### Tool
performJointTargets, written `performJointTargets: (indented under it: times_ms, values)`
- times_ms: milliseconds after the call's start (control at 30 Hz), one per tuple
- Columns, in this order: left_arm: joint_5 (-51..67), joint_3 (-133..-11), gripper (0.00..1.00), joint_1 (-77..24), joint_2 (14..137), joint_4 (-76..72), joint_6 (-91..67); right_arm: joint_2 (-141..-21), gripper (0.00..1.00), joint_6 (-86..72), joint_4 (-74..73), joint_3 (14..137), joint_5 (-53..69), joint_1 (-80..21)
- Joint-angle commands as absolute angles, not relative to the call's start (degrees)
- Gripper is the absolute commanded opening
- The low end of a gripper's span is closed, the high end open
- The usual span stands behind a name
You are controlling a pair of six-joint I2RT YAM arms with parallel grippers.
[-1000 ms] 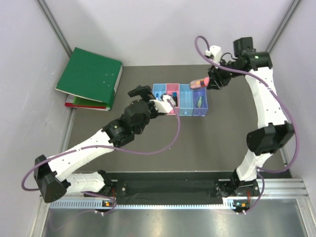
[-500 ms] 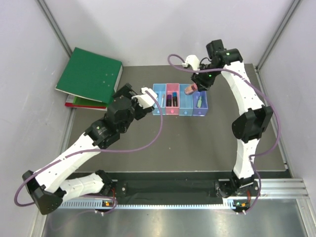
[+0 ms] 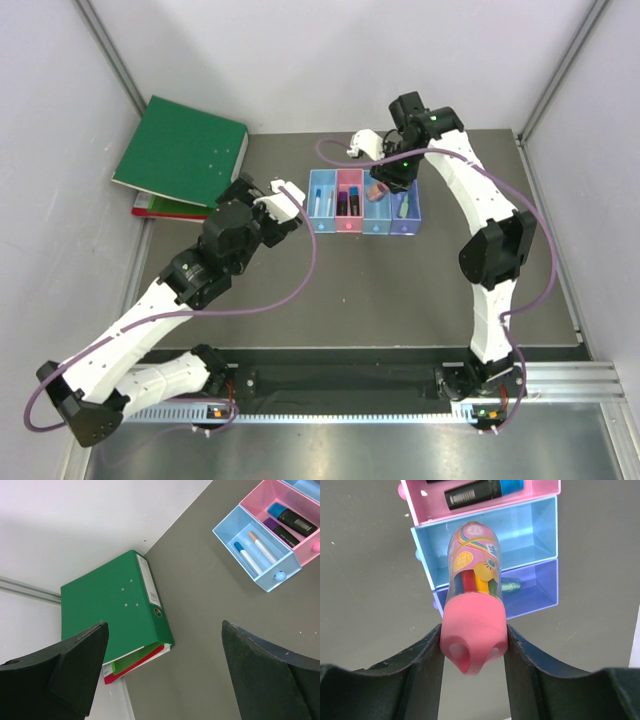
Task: Sort the stationery into containers
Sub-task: Place the stationery in the storage box.
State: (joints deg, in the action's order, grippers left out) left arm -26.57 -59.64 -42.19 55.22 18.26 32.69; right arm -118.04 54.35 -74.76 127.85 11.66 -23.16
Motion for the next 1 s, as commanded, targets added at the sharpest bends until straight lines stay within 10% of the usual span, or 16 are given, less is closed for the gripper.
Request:
performJointTargets:
  times_ms: [0,967]
  values:
    - [-26.10,-58.80,0.99,-41.66,52.82,17.23,31.46,-118.56,0.00,55.90,-71.98,127.44,9.32,-24.34]
    - [-24.70,-56.34,0.99,-41.13,48.78,16.96,30.06,-122.87,0.11,56.34,-67.59,118.74,7.47,-27.68]
